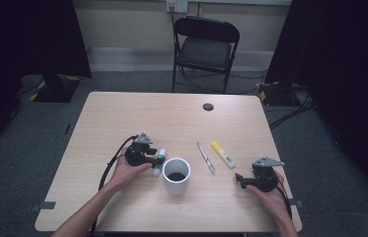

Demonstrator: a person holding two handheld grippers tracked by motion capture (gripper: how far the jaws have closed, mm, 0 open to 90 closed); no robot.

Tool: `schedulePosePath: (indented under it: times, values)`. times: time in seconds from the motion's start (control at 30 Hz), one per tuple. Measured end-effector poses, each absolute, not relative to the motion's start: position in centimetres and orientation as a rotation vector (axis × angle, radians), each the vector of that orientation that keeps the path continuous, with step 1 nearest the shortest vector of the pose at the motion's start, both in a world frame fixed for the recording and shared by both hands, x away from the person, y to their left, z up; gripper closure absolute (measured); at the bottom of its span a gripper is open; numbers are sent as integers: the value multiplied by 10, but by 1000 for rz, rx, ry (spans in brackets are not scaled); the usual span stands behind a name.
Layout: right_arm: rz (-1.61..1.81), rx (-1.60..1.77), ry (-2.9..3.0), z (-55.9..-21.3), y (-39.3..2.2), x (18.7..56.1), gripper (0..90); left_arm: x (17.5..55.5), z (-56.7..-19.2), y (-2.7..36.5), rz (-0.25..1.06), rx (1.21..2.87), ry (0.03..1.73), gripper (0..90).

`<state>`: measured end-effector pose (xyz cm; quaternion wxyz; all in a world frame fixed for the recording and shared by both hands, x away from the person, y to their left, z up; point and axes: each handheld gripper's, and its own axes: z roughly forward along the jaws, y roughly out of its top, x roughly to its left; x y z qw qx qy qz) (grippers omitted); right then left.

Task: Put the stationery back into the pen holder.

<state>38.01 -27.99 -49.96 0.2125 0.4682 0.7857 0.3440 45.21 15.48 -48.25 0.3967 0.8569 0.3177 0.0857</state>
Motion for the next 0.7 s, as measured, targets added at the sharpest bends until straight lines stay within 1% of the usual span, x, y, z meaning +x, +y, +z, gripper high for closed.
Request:
schedulePosePath:
  times: [0.03, 0.1, 0.37, 0.43, 0.57, 0.63, 0.7]
  values:
    - [955, 1300, 2182, -500, -280, 380, 175, 452, -482, 155, 215, 2190, 806, 456]
    - [959, 1296, 2186, -500, -280, 380, 176, 451, -483, 152, 224, 2193, 791, 512]
    - [956, 1299, 2181, -500, -280, 380, 177, 448, -482, 152, 251, 2231, 781, 615]
    - [954, 1296, 2180, -500, -280, 380, 178, 448, -480, 155, 233, 2258, 783, 653]
    - [956, 1299, 2182, -500, -280, 379, 177, 447, -480, 158, 234, 2255, 783, 659]
    - [956, 1299, 2182, -500, -279, 380, 177, 445, -478, 160, 254, 2281, 774, 659]
    - [956, 1298, 2182, -500, -280, 380, 177, 444, -479, 163, 239, 2269, 768, 659]
